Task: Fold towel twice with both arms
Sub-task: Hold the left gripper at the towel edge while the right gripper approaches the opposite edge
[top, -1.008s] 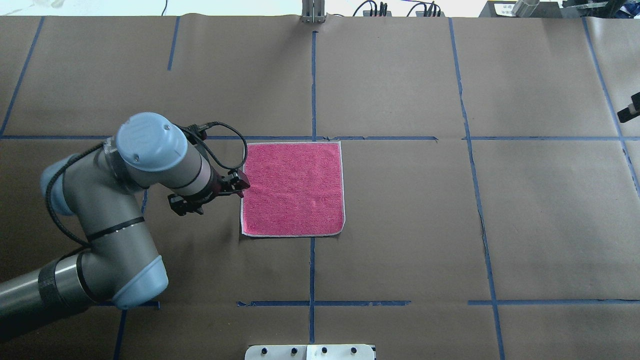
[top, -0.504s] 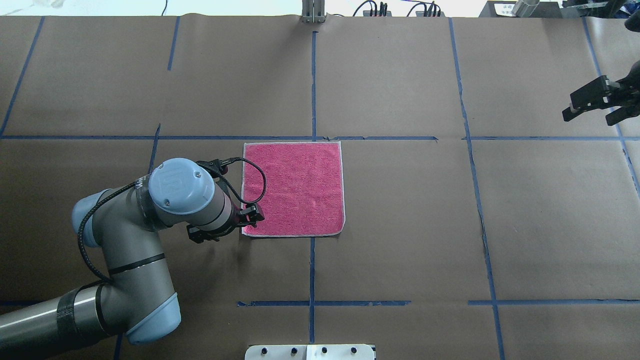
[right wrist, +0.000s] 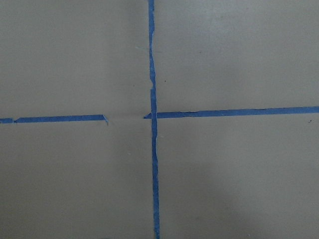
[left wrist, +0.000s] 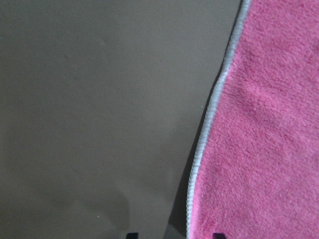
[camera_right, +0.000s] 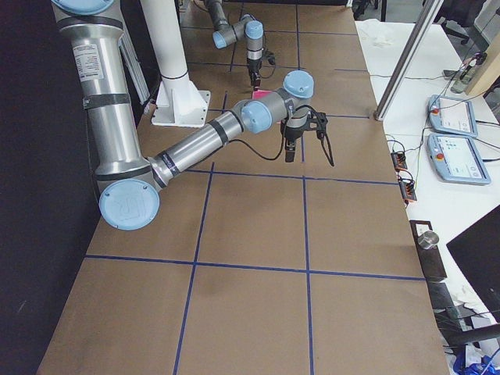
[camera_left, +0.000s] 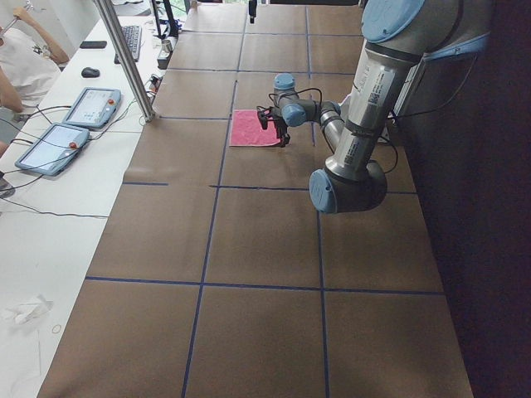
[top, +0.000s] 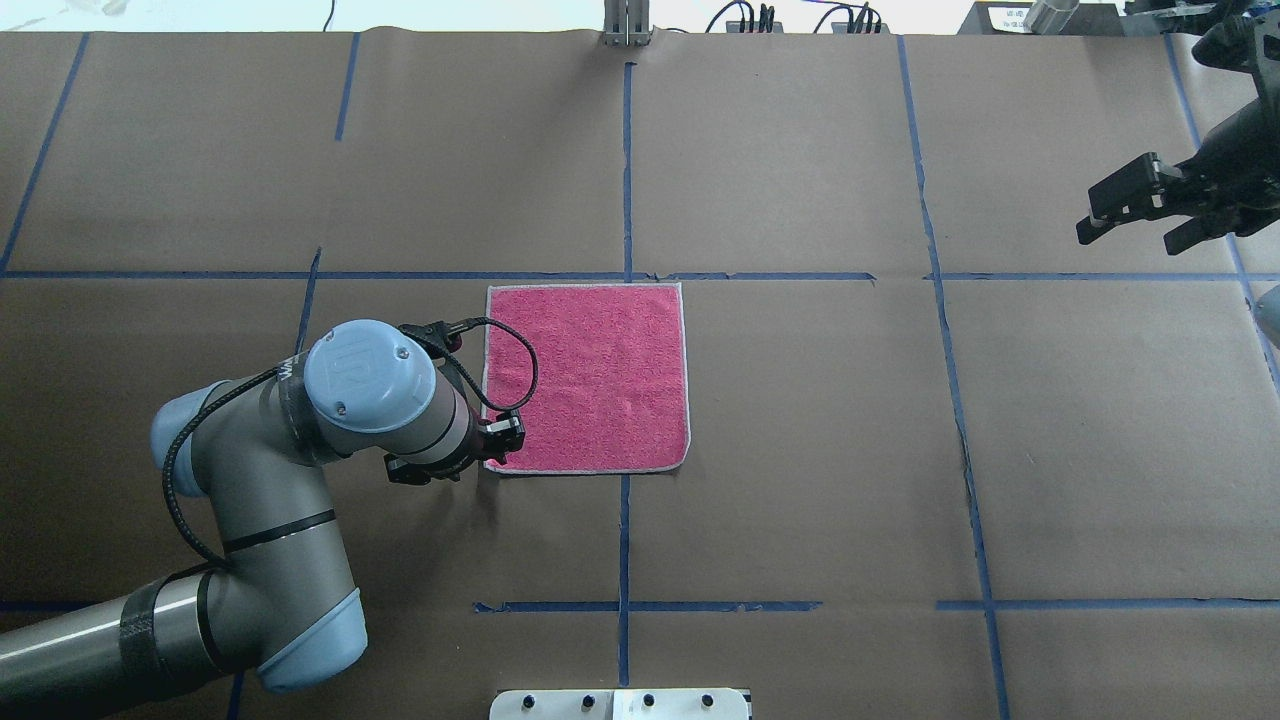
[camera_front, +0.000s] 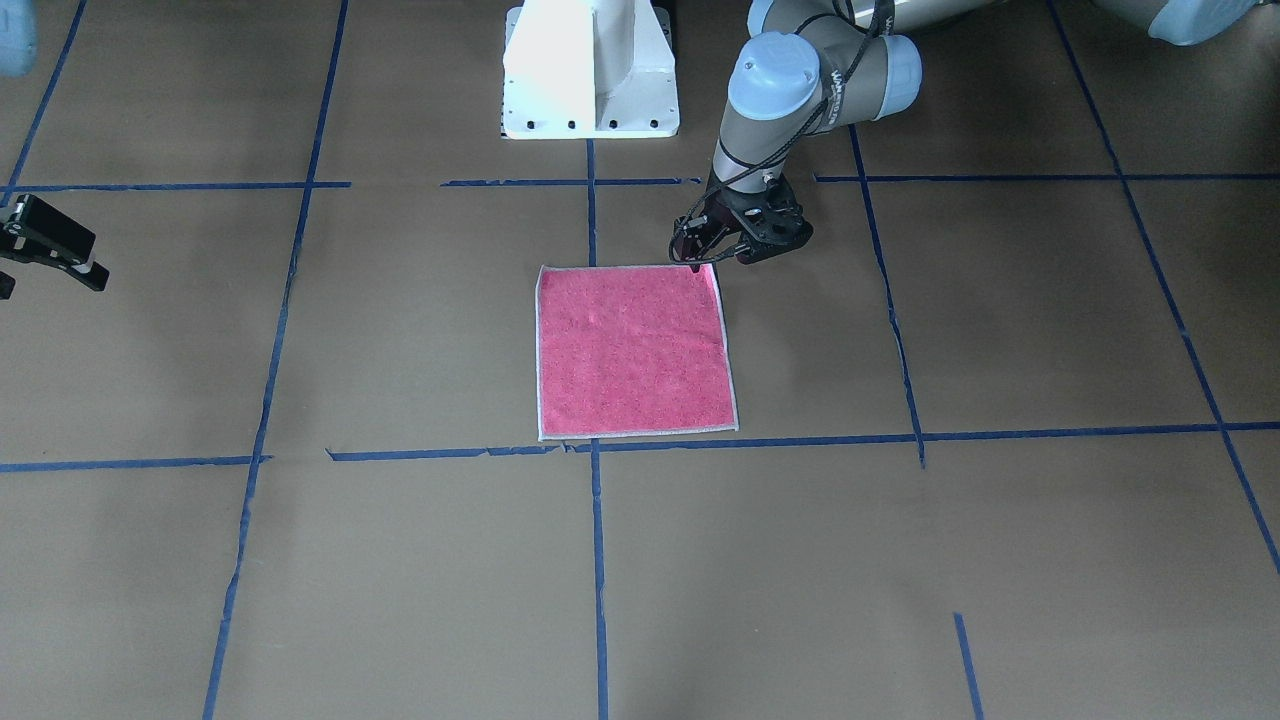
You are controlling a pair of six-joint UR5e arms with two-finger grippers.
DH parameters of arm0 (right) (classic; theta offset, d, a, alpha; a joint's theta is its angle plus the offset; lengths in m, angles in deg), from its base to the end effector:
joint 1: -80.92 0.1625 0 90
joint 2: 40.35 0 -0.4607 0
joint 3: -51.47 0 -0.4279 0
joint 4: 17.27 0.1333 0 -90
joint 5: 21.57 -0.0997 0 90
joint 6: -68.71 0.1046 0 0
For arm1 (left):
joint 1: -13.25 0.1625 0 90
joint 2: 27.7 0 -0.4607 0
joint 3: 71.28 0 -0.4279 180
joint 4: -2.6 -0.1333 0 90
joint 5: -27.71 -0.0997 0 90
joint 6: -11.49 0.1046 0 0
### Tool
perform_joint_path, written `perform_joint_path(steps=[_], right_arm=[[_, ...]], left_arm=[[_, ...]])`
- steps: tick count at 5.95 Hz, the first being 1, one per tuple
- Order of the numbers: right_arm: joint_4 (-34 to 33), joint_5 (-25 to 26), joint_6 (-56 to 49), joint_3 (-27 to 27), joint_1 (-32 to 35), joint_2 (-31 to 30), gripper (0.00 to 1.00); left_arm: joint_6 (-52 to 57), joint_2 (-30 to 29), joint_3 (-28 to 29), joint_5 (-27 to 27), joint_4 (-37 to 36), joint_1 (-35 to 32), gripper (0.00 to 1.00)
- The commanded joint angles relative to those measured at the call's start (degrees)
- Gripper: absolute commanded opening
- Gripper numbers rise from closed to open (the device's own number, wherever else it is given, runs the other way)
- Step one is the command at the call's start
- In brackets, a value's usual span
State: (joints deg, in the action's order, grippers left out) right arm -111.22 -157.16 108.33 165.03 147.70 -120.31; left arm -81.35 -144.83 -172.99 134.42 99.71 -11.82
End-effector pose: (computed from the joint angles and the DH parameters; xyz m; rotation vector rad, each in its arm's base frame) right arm -0.1668 -0.5373 0.3936 0.0125 -0.9171 0.0601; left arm 0.5765 -0.3836 0.3022 -0.1177 0.8383 -0.3410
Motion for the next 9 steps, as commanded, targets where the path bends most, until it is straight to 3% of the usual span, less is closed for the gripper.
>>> perform_joint_path(steps=[1,3,6,9], right_arm=[[0.0,0.5,1.2,0.6,-0.6,0.3,1.0],[0.0,0.5,1.2,0.6,-0.6,0.3,1.0],[0.0,0.6,1.2,0.7,-0.7,0.3,1.0],[0.0,2.0,5.6,1.0,-3.3,1.6,1.0]], left_arm=[[0.1,-0.6,1.2,0.0,0.1,0.0,0.53],[0.1,-2.0,3.1,0.0,0.1,-0.1,0.47],[0.0,-1.8,3.1,0.0,0.1,-0.7,0.11],[-0.1,-1.9,2.4,0.3,-0.2,-1.0,0.02]])
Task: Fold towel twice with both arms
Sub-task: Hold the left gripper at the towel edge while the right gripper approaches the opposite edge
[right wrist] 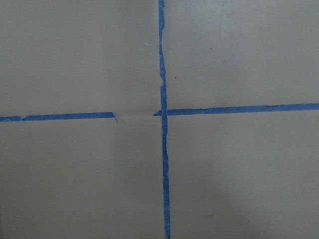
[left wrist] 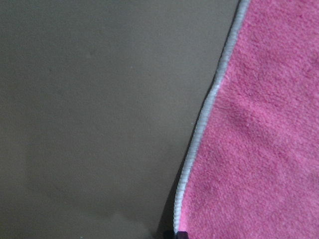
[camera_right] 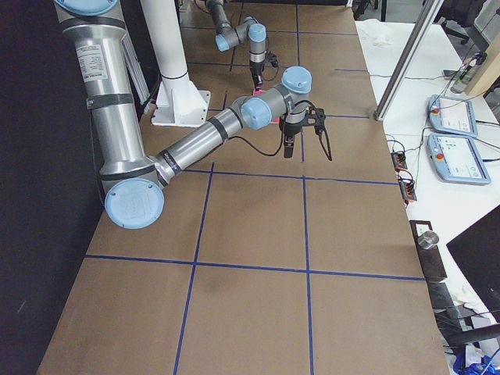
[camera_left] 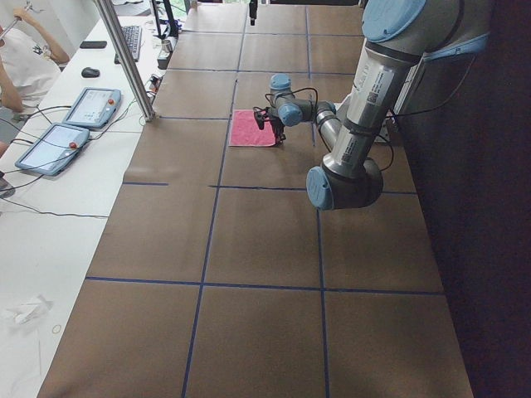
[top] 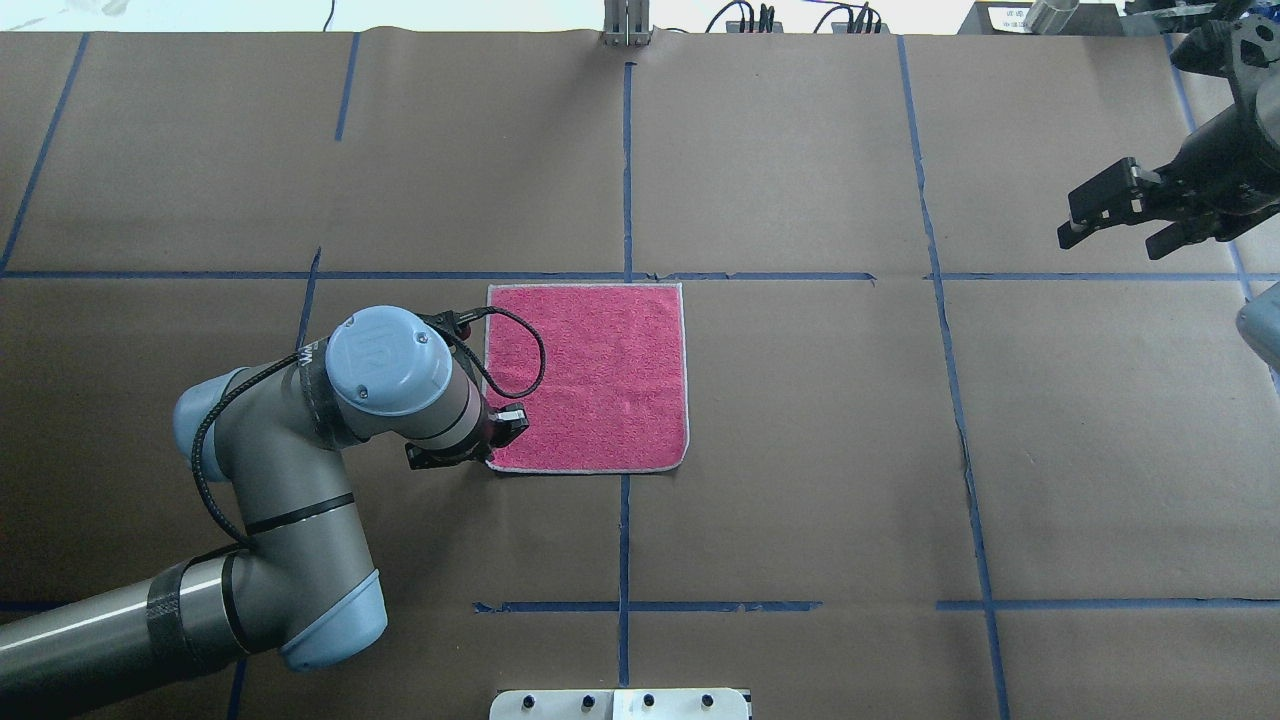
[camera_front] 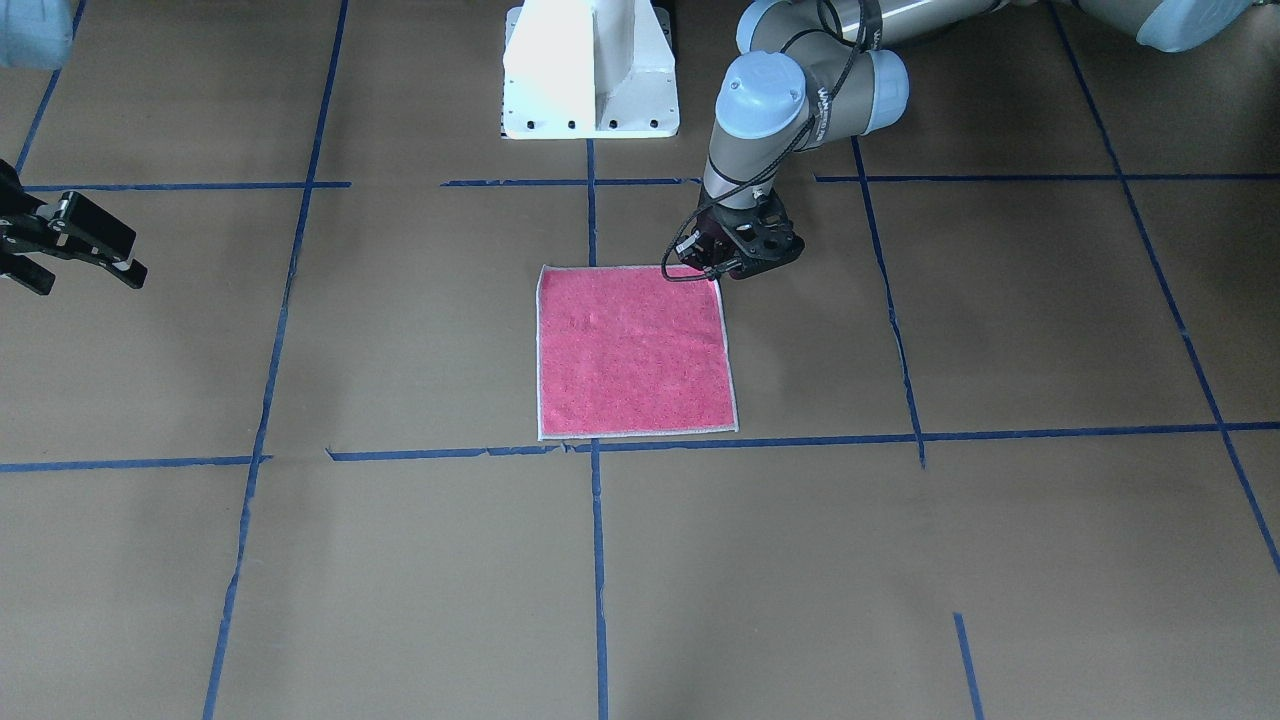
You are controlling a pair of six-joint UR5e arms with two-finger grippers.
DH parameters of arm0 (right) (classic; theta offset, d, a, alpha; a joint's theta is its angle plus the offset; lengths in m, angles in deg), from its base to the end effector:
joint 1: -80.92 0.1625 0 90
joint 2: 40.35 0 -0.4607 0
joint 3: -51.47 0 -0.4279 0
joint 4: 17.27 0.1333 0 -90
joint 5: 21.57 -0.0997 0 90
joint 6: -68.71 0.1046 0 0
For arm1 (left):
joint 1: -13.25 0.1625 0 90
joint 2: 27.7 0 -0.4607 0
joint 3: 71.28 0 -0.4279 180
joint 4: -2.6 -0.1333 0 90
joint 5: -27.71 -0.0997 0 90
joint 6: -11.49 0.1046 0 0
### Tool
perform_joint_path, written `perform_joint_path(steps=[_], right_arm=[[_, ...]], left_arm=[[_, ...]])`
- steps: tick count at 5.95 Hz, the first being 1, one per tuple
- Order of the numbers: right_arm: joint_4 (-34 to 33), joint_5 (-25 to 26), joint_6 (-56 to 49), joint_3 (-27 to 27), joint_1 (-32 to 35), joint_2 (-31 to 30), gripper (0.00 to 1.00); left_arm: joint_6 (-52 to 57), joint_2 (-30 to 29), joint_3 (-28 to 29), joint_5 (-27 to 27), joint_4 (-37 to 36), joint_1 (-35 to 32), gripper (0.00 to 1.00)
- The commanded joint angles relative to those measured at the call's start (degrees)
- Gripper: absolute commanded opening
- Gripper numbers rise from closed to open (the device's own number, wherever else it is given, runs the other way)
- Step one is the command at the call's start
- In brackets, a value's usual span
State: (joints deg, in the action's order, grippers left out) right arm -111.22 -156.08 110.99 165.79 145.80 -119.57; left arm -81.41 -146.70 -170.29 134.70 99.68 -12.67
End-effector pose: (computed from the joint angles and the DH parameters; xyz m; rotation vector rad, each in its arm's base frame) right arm -0.1835 -0.5326 0.3813 0.0089 -0.9145 0.0672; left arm 0.5862 -0.3991 0.3020 -0.1201 0.8256 -0.3571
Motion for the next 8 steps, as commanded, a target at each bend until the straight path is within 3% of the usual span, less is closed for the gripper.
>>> perform_joint_path(steps=[1,2,5,8], right_arm=[[0.0,4.0,9.8,0.7,-5.5,3.3,1.0],[0.0,8.6,19.8,0.9,-11.0,6.9,1.0],[0.0,28.8,45.4,-0.7,-34.1,16.9,1.0],[12.2,31.6,53.9,-13.1,-40.3,20.0,0.98]], left_arm=[[0.0,0.0,-0.3,0.1,-0.1,-0.4,0.02],[0.0,0.0,-0.4,0.1,-0.1,-0.6,0.02],[0.0,-0.1,-0.7,0.2,-0.1,-1.1,0.02],[0.1,-0.1,-0.8,0.3,0.2,-1.9,0.02]])
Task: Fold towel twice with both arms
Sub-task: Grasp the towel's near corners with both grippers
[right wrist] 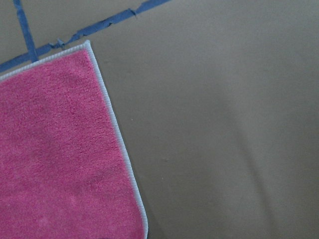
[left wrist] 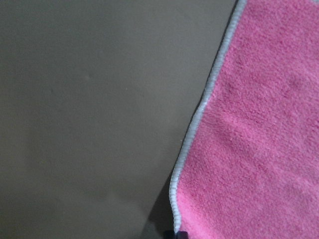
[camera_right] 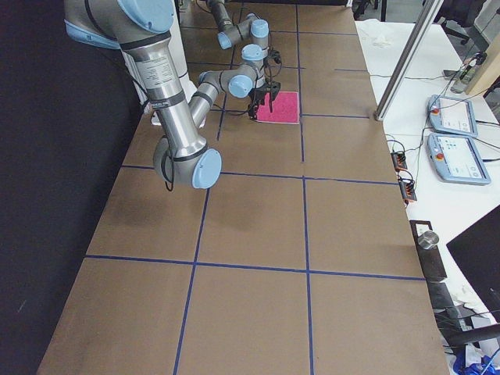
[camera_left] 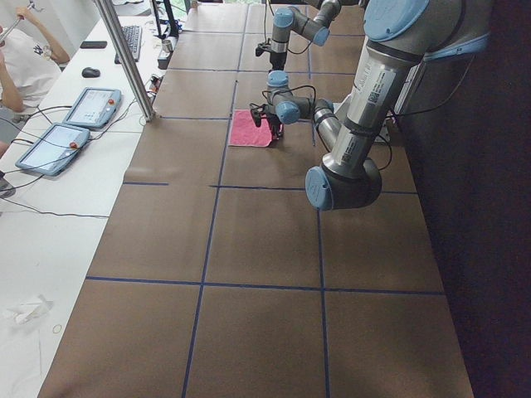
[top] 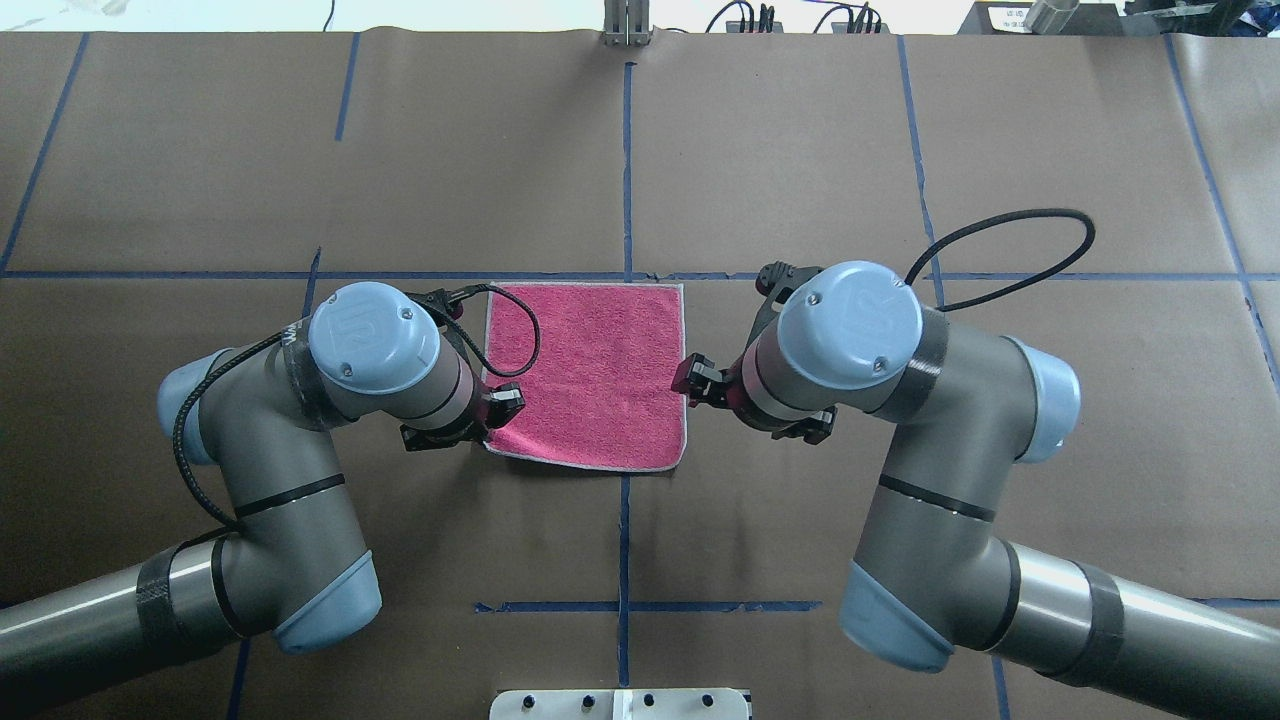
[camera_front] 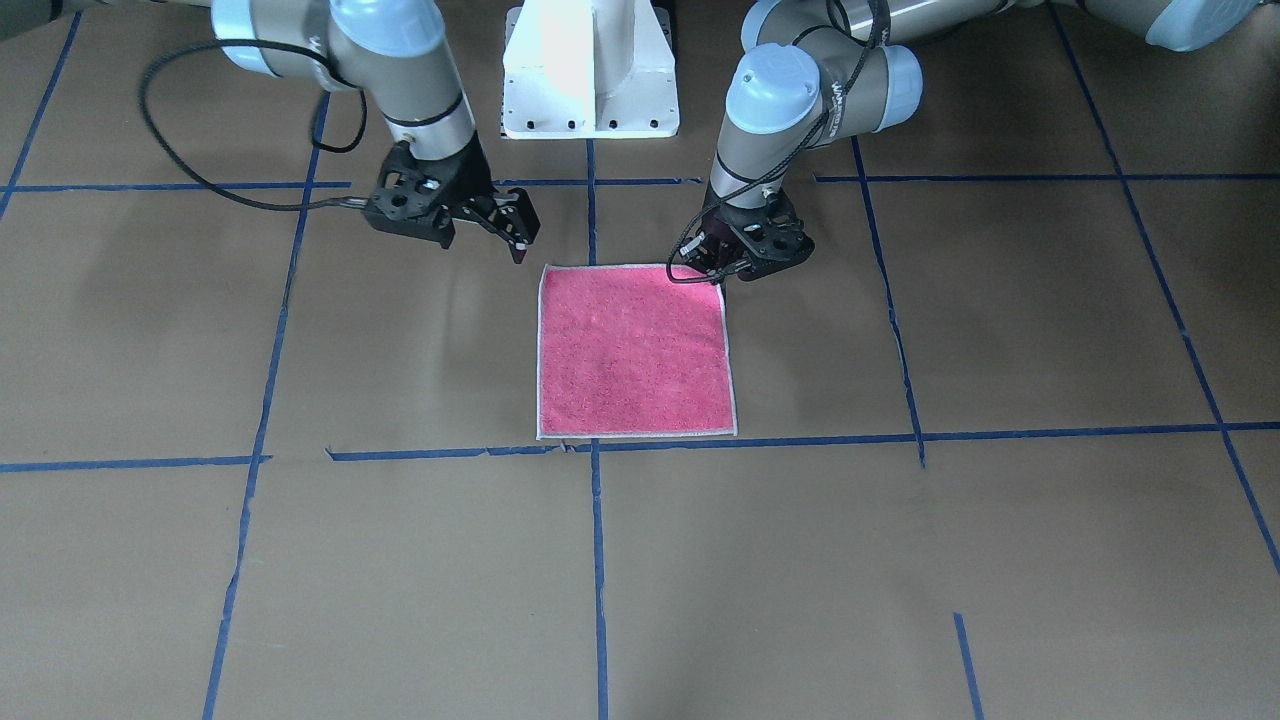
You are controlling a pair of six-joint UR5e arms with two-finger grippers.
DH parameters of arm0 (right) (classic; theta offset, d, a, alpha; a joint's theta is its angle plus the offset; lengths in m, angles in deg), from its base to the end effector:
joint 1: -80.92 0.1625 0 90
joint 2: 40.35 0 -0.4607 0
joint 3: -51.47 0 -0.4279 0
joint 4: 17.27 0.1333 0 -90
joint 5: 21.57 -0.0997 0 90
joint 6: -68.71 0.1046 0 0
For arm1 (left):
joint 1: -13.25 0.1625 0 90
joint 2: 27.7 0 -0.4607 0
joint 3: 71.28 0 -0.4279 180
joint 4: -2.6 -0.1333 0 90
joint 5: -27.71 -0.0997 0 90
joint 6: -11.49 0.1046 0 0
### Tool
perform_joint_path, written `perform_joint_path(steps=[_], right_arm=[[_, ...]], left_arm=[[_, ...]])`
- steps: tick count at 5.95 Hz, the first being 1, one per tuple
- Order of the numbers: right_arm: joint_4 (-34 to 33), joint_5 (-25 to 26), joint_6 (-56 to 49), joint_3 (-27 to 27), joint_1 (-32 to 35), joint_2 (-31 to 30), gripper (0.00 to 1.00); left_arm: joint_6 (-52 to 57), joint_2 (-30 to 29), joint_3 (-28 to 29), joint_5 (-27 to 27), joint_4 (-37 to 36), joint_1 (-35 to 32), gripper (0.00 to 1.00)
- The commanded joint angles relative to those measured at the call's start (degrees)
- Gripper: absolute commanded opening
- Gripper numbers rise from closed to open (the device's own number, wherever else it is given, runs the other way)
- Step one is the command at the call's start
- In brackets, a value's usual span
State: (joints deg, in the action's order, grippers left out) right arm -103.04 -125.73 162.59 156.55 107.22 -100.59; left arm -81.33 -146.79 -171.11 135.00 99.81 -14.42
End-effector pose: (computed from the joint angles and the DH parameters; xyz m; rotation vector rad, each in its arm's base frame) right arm -0.5565 -0.3952 0.2518 -0.0622 -0.8863 0.3861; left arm 0.5707 -0.4147 0.2936 -0.1073 0.8464 -0.3783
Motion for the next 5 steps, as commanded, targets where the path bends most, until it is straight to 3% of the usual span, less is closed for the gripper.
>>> perform_joint_path(steps=[1,2,5], right_arm=[[3.9,1.9,3.4,-6.5,-2.9,3.3,0.96],[3.9,1.9,4.3,-8.9,-3.7,4.9,0.9],[3.9,2.3,4.3,-8.9,-5.3,4.3,0.69]], left_arm=[[0.0,0.0,0.0,0.8,0.1,-0.2,0.02],[0.0,0.0,0.0,1.2,0.1,-0.3,0.02],[0.0,0.1,0.0,1.3,0.1,-0.3,0.02]])
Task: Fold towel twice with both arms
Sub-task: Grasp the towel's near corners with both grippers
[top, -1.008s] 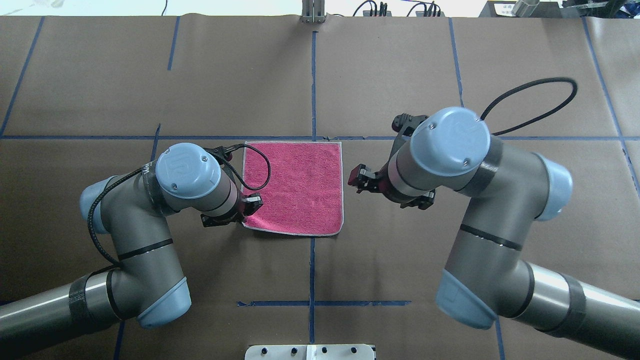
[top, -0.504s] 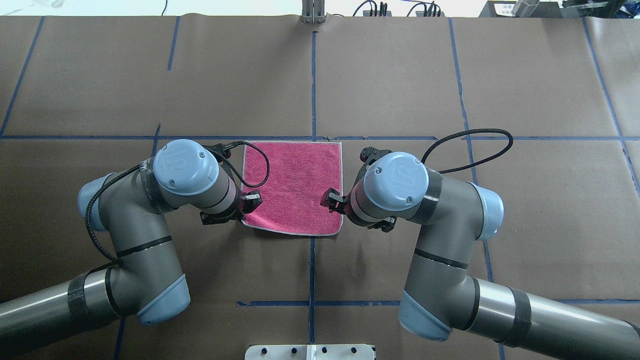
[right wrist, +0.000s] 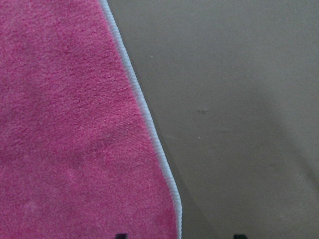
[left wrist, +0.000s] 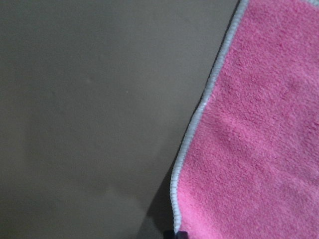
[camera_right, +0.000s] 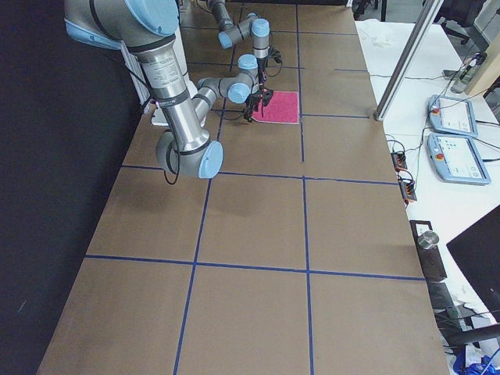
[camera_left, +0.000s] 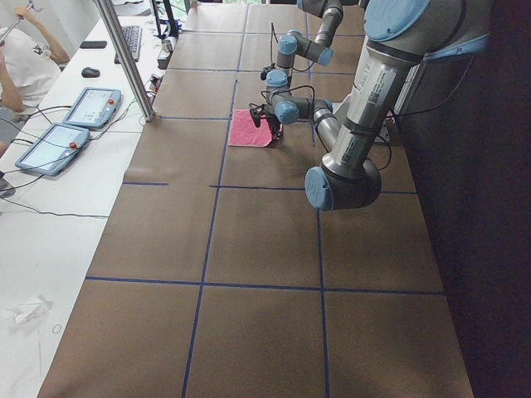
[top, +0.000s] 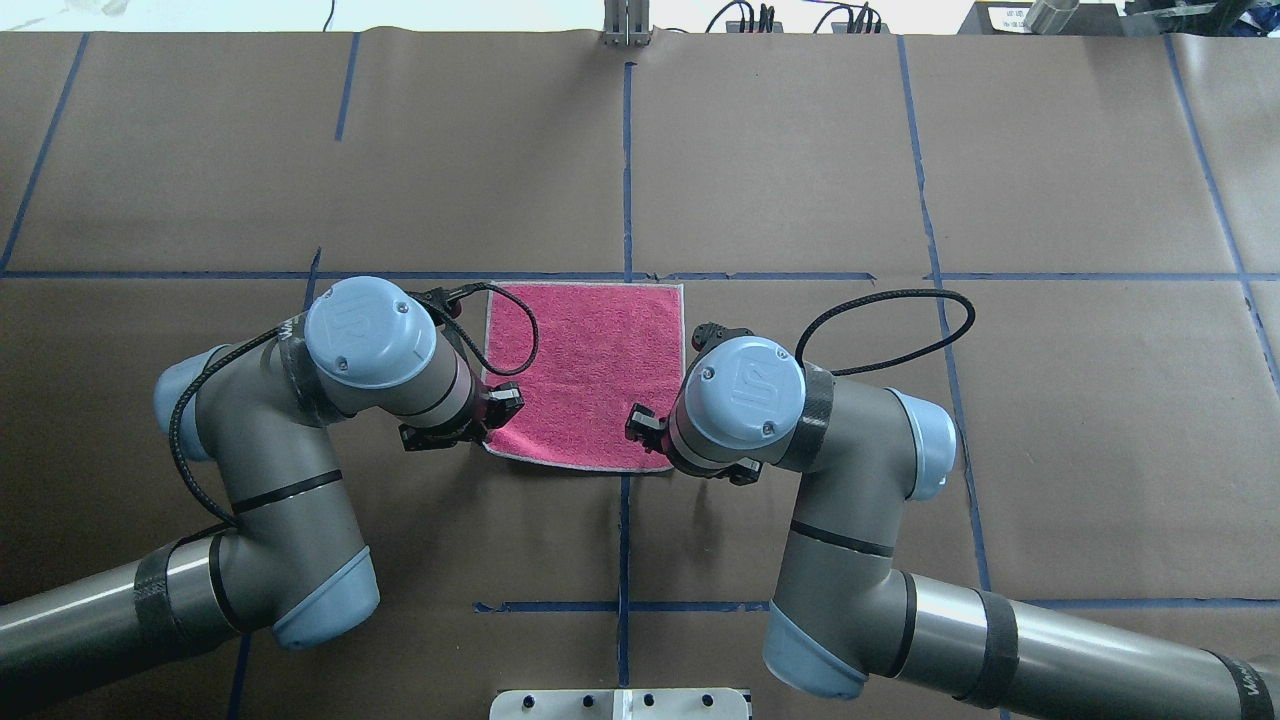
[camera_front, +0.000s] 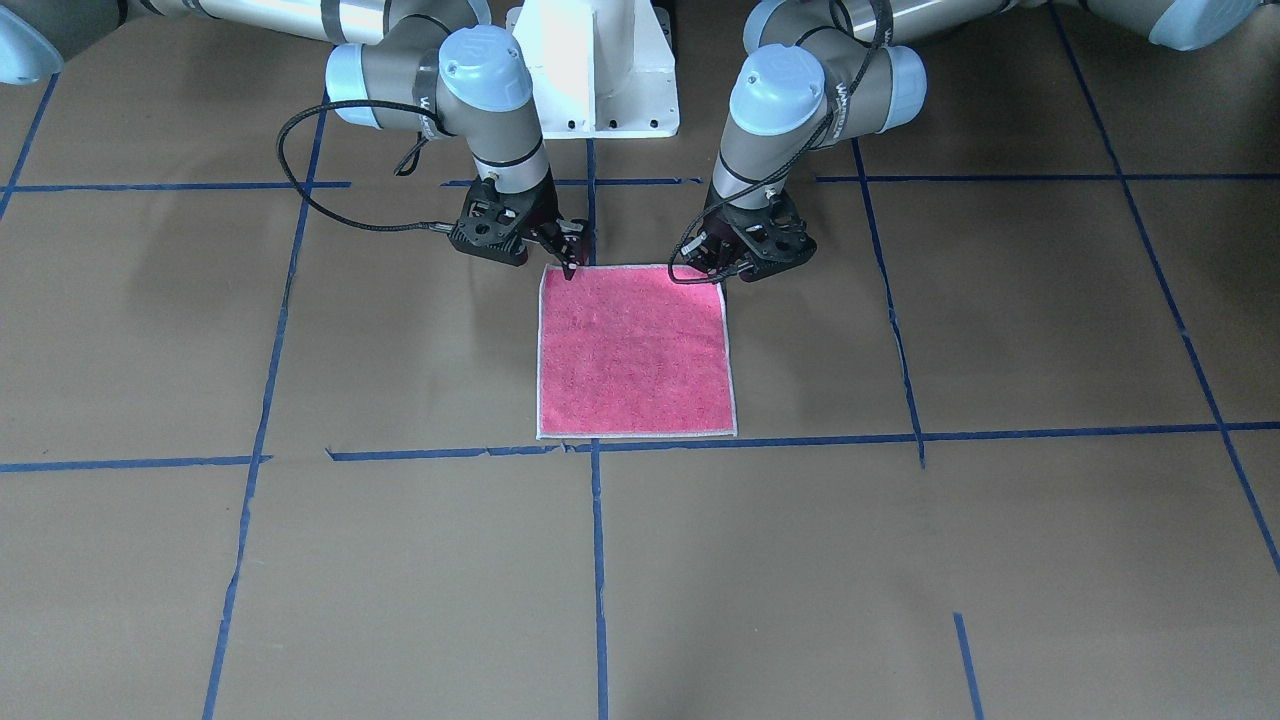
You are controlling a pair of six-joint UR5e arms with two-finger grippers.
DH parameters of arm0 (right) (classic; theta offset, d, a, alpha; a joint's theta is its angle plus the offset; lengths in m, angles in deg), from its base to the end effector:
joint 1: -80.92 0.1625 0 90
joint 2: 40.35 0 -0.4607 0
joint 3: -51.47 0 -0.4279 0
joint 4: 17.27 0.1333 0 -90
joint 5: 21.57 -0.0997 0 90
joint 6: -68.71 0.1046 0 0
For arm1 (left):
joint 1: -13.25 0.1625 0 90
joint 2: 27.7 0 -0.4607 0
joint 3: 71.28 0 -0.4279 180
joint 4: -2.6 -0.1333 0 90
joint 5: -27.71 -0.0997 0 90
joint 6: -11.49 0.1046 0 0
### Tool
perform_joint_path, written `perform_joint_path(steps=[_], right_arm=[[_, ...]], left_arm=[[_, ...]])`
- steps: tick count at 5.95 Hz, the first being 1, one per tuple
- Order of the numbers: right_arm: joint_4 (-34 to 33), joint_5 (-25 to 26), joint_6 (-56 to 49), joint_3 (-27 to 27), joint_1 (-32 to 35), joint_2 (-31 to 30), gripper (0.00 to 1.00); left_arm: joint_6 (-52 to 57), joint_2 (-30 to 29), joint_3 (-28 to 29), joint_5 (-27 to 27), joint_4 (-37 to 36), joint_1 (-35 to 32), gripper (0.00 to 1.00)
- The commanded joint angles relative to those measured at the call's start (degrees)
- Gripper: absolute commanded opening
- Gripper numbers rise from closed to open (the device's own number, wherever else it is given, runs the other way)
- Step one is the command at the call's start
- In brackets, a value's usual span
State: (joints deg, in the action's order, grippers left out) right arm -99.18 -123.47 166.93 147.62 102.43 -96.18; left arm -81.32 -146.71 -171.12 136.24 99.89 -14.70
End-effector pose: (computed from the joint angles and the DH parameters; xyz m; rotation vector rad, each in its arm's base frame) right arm -0.6361 -0.3708 0.2602 -0.0971 -0.8646 0.3983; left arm 0.5690 -0.4152 0.2938 -0.1253 0.8502 -0.3735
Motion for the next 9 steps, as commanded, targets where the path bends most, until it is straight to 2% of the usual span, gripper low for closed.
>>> perform_joint_path(steps=[1,3,6,9], right_arm=[[0.0,-0.1,0.0,-0.1,-0.7,-0.2,0.56],[0.0,-0.1,0.0,-0.2,-0.8,-0.2,0.31],[0.0,0.1,0.0,-0.2,-0.8,-0.2,0.03],[0.4,-0.4,-0.5,0.1,2.7,0.4,0.02]], left_arm=[[0.0,0.0,0.0,0.0,0.0,0.1,0.02],[0.0,0.0,0.0,0.0,0.0,0.0,0.02],[0.0,0.0,0.1,0.0,0.0,0.0,0.02],[0.4,-0.2,-0.2,2.2,0.1,-2.9,0.02]])
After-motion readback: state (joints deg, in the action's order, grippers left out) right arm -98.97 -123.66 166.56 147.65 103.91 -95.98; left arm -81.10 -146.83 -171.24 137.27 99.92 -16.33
